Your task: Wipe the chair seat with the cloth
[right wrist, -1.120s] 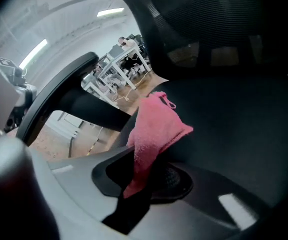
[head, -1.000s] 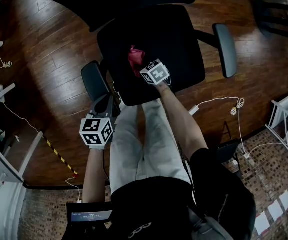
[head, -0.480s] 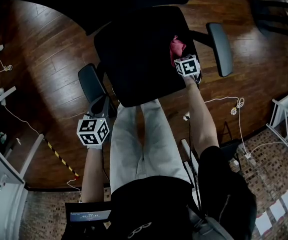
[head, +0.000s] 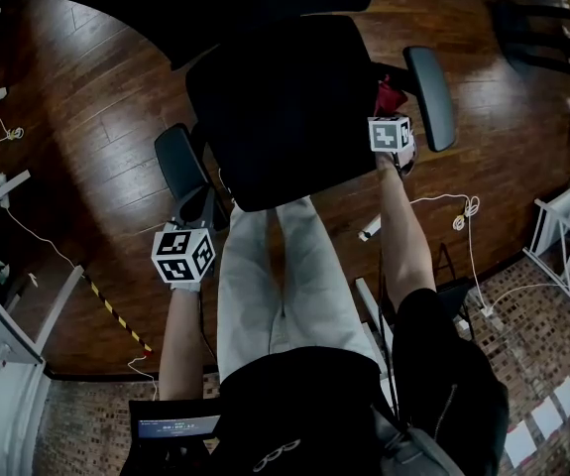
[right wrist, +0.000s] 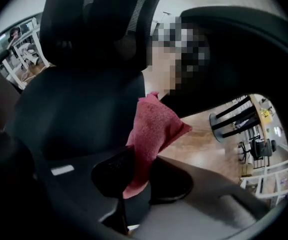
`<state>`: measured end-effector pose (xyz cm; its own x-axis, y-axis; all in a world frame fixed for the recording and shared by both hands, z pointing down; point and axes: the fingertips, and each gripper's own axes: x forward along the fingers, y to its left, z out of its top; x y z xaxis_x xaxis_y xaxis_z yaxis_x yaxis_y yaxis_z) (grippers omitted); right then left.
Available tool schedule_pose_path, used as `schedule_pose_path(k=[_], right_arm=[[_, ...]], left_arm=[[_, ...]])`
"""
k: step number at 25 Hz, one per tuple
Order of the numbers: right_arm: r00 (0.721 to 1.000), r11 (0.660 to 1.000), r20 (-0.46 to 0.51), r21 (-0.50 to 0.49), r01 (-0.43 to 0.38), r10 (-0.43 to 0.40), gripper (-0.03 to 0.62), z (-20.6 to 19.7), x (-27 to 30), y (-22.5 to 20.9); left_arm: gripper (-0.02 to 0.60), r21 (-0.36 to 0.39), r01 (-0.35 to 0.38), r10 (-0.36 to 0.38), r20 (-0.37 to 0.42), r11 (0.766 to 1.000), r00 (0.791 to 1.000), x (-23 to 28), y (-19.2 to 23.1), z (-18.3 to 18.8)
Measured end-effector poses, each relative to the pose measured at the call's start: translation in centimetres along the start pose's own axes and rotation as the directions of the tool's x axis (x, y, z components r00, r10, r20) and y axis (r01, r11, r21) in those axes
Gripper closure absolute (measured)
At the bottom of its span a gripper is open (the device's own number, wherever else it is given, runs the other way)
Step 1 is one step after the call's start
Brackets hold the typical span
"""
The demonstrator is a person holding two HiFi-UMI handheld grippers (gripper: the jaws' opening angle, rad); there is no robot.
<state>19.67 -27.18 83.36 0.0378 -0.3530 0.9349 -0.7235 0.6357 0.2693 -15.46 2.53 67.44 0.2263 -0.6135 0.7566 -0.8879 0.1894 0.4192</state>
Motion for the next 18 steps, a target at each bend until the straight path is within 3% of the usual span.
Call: schedule_pose_path(k=[4,9,14,18], right_arm=[[0.999,0.995,0.005,-0.090,-0.046,0.047,0.526,0.6,0.1,4.8],[0.978,0.961,0.017,-0.191,-0.202,0.209,0.526,0.8,0.0,15.3],[0.934,0.911,0.034,-0.238,-0.337,0.355,0.526,1.8,-2.2,25.3],[0.879,0.852,0.045,-0.271,-0.447,0.476,0.526,2.5,-4.8,31.9]], left_arm=[[0.588,0.000,0.000,0.000,0.004,1.000,1.000,0.0,0.0,0.1],[0.588,-0.004,0.006,-0.006,0.003,1.000,1.000,0.0,0.2,0.0],[0.588,-0.004,0.014,-0.014,0.007,1.000,1.000,-0.1,0.1,0.1],[0.588,-0.003,0.023,-0.023,0.010,1.000,1.000,-0.1,0.1,0.1]])
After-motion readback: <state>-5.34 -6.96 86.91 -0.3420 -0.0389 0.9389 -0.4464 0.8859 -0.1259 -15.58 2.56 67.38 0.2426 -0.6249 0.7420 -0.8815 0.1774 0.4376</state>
